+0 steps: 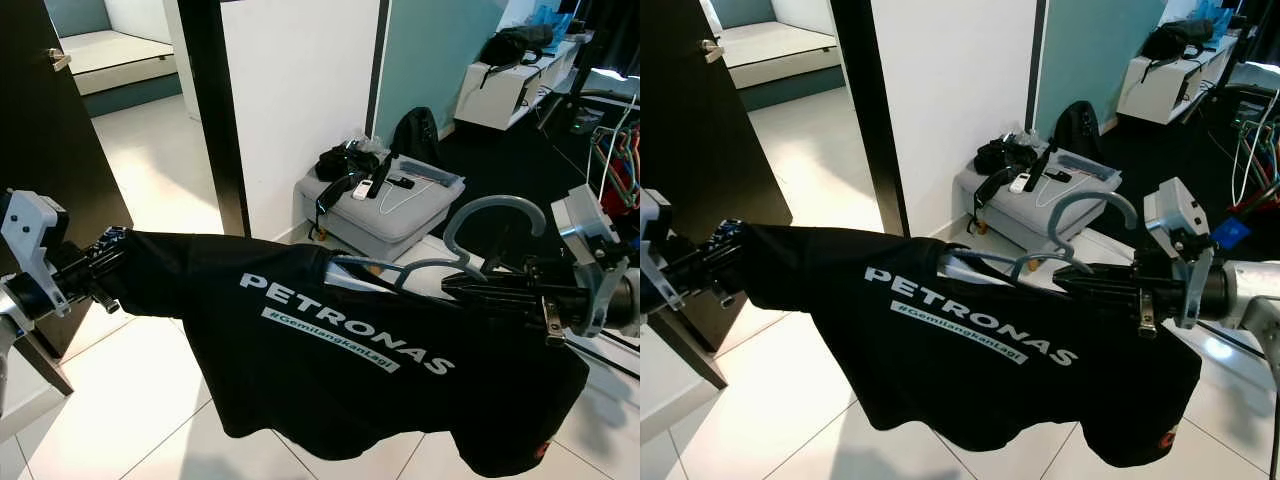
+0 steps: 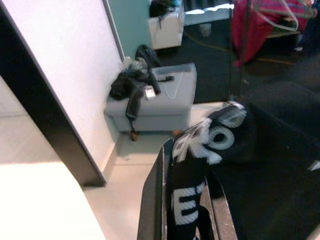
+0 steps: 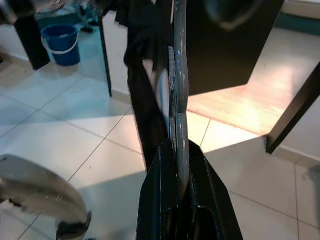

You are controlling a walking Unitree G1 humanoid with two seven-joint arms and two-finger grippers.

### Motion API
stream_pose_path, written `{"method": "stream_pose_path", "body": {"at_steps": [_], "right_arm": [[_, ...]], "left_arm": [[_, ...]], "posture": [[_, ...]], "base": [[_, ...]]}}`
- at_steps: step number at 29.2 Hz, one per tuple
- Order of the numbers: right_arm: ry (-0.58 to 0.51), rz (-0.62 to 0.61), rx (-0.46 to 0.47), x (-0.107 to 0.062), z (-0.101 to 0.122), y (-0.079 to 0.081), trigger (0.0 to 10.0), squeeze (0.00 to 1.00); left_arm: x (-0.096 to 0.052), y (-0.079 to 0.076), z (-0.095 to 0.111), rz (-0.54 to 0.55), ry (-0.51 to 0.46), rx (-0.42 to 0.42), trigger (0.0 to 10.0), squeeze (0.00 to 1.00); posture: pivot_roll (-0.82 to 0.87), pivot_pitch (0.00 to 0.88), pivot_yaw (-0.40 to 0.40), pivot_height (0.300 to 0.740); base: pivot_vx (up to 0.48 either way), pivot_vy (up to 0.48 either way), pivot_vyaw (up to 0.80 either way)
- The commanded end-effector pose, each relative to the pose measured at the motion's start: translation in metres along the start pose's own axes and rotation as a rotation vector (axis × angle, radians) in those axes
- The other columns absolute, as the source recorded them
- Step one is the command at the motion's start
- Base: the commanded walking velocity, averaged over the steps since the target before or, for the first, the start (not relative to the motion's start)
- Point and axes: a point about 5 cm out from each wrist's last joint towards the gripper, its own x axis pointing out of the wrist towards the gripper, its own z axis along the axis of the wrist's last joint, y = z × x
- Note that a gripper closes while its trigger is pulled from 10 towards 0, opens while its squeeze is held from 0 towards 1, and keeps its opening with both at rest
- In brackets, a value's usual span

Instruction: Hang hanger

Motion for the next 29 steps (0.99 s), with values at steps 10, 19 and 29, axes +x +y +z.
{"method": "stream_pose_path", "body": {"at_steps": [10,19,29], "right_arm": [[0.013,-0.009,-0.027,0.028,-0.008,0.001,10.0,0.0],[0.048,0.019,-0.031,0.032,-0.01,0.002,10.0,0.0],[0.138,-0.041,-0.057,0.015,-0.016,-0.009,10.0,0.0]], "left_arm": [[0.067,-0.069,0.014,-0.188,-0.247,-0.142,10.0,0.0],[0.062,-0.066,0.007,-0.215,-0.171,-0.116,10.0,1.0],[0.014,-0.03,0.019,-0.255,-0.073,-0.065,10.0,1.0]], "posture": [[-0.03,0.02,-0.008,0.74],[-0.03,0.016,-0.002,0.74],[-0.02,0.023,-0.005,0.74]], "base": [[0.0,0.0,0.0],[0.0,0.0,0.0],[0.0,0.0,0.0]]}}
